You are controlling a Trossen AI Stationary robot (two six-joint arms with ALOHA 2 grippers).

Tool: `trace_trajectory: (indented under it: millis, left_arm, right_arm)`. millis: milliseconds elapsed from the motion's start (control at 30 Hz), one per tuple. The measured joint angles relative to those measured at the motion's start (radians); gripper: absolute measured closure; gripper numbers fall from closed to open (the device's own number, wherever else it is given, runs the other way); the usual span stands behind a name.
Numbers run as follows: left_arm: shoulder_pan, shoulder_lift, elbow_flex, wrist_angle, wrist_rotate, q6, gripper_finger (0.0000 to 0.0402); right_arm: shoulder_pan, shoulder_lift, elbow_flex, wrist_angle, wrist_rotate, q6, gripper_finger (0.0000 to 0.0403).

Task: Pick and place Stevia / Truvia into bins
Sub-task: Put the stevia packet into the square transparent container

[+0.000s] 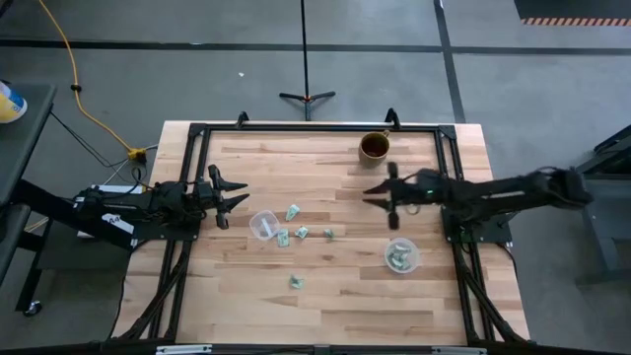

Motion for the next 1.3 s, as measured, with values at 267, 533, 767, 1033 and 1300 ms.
trace_trajectory:
  millis: [267, 533, 767, 1033, 1300]
  left_arm:
    - [0.000, 0.000, 0.000, -0.002, 0.000, -0.001, 0.0236]
    - [0.000, 0.005, 0.000, -0.008, 0.002, -0.054, 0.0236]
    - [0.000, 0.007, 0.000, 0.034, -0.004, -0.026, 0.0236]
    - [0.000, 0.088, 0.005, 0.408, 0.133, 0.023, 0.0203]
    - [0.000, 0.438, 0.187, 0.411, 0.135, -0.121, 0.0106]
  right_arm:
    - [-0.013, -0.436, -0.139, -0.166, -0.056, 0.053, 0.0316]
    - [0.007, -0.703, -0.261, -0.198, -0.037, 0.008, 0.0318]
    - [0.006, -0.746, -0.282, -0.187, 0.030, 0.009, 0.0320]
    - [0.006, -0.746, -0.282, -0.205, 0.057, -0.047, 0.0320]
    - [0.006, -0.744, -0.282, -0.234, 0.057, -0.074, 0.0320]
